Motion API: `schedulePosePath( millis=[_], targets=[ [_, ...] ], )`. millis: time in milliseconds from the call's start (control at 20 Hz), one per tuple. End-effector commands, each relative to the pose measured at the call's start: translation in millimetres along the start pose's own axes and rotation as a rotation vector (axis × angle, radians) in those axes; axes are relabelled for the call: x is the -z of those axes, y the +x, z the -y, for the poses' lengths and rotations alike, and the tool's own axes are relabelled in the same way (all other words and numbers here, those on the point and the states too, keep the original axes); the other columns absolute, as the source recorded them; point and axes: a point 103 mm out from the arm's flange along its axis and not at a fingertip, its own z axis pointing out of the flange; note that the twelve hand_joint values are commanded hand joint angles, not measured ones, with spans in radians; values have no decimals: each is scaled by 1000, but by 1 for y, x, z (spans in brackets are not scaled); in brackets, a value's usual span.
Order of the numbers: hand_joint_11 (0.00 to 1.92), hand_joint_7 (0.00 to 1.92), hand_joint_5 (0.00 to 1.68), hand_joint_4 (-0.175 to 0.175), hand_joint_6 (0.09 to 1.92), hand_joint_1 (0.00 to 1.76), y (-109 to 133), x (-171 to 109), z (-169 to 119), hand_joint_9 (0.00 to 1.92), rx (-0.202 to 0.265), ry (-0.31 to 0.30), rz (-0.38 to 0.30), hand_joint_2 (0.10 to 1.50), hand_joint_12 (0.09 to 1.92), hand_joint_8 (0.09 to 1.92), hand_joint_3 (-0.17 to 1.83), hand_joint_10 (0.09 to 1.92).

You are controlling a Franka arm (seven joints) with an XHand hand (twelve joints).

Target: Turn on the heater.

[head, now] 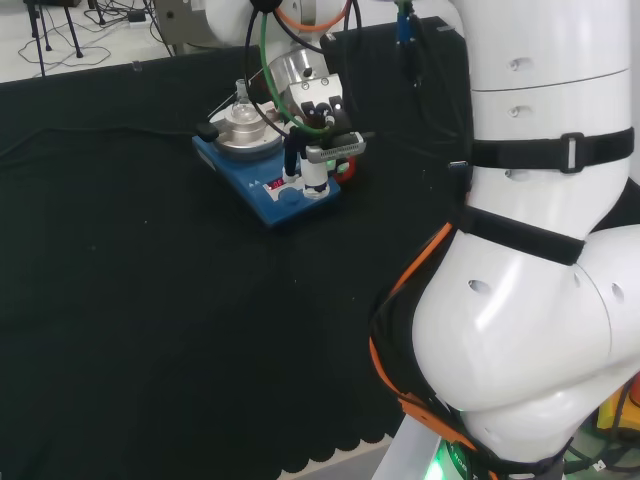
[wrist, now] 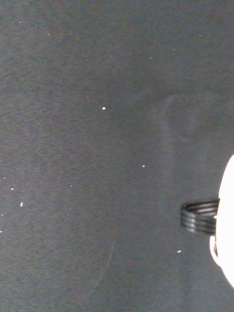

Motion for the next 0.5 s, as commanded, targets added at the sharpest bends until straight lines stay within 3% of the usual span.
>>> schedulePosePath(
  millis=[50,500],
  targets=[
    [1721,1668,274,-23,87,1484,3,1,-4,1808,3,48,22,656,1378,1920,1025,1820],
    [1719,1670,266,-19,87,1486,2,5,-9,1810,-4,71,38,653,1379,1920,1036,1823]
  ],
)
